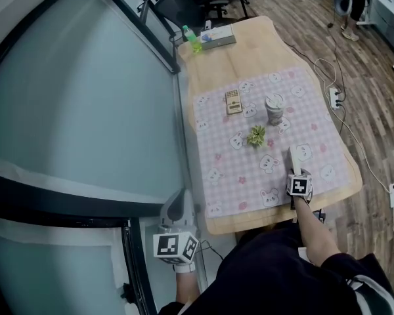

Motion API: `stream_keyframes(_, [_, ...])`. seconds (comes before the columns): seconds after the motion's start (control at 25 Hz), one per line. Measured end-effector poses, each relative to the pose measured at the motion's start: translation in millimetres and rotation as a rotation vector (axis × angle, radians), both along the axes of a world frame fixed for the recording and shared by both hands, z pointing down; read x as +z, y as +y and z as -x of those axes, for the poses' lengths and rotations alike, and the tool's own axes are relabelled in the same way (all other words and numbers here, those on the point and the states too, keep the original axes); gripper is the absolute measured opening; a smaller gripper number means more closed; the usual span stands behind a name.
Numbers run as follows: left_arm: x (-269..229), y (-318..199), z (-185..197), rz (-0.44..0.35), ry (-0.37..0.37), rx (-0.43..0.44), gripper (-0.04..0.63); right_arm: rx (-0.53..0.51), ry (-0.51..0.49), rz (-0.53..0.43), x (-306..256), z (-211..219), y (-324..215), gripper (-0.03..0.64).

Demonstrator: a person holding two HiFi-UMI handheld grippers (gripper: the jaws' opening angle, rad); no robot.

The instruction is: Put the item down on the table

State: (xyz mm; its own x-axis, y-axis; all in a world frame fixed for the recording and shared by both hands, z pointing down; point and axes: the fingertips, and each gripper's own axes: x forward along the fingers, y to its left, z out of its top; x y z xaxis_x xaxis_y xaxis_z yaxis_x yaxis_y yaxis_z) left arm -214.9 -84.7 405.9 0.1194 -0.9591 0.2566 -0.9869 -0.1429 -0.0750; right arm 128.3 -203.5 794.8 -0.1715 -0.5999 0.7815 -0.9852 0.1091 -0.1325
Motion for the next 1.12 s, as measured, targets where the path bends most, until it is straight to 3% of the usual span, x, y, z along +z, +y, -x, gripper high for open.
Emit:
stream_keyframes(0.4, [-3.3,8.8,10.5,0.001,-0.011,-0.001,0.000,0.005,0.162,-0.009,0.3,2.3,-3.6,0.141])
stream_keyframes(0.52, [0.6,13.8,18.7,0.007,-0.003,-0.015,0.000,-0.002,0.256,0.017,-1.2,3.1,-4.0,0.144])
stream_keyframes(0.64, [2.1,17.5,23.0,0.015,0.001,-0.018,0.000,-0.030,0.454,0.057,-4.5,-1.3,-1.4,0.144])
stream_keyframes(0.88, [-2.9,29.9,38.4,-0.016,0.036,-0.043,0.000,-0.211,1.004,0.035,-26.4,-23.8,-6.6,0.144])
stream_keyframes(1.0, [-0.6,38.3,48.0,-0.010,0.043,-0.049,0.000,-0.283,1.158,0.013,-30.3,-22.2,-15.0,0.144])
stream_keyframes(1.12, [9.1,48.5,58.1,0.016,0.059,-0.064,0.000,-0.317,1.240,-0.012,-31.8,-21.4,-20.9,0.144])
